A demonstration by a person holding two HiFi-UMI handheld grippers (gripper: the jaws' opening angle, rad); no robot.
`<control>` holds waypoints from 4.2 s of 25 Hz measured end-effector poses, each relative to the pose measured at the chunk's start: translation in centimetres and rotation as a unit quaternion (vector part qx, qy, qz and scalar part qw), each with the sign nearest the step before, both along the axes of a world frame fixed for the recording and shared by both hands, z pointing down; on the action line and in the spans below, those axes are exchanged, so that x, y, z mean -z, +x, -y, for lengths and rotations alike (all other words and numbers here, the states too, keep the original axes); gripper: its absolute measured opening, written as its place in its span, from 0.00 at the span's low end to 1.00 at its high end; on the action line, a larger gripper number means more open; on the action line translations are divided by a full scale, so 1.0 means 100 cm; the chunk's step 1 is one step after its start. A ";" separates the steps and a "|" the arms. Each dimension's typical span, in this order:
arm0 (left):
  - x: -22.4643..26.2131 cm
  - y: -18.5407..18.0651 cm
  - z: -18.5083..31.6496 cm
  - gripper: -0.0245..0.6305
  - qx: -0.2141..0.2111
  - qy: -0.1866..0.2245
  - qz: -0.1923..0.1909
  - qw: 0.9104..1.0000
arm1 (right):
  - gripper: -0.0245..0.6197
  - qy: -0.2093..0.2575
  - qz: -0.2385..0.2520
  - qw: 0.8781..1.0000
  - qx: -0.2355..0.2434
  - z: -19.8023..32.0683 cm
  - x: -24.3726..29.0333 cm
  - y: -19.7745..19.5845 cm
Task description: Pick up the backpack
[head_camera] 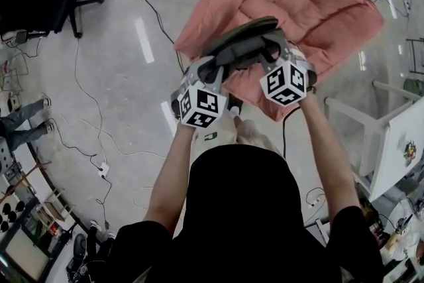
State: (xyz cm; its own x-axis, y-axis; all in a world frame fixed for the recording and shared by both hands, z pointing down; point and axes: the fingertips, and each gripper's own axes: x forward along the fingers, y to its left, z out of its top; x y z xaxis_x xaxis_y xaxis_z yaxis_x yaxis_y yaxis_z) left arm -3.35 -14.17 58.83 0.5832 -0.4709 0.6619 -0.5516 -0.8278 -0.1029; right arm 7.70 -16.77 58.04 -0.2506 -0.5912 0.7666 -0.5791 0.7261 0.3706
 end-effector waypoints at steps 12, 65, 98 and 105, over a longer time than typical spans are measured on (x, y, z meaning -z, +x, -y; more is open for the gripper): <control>0.051 -0.013 -0.024 0.13 0.055 0.035 -0.013 0.998 | 0.22 0.028 0.055 0.998 0.000 -0.026 0.052 -0.011; 0.364 -0.034 0.044 0.11 0.071 0.290 -0.072 0.952 | 0.20 0.210 0.255 0.943 -0.037 0.030 0.343 -0.029; 0.400 -0.054 0.049 0.11 0.082 0.308 -0.091 0.943 | 0.19 0.237 0.241 0.941 -0.007 0.035 0.375 -0.048; 0.396 -0.056 0.045 0.11 0.079 0.306 -0.090 0.944 | 0.19 0.235 0.241 0.942 -0.007 0.031 0.373 -0.051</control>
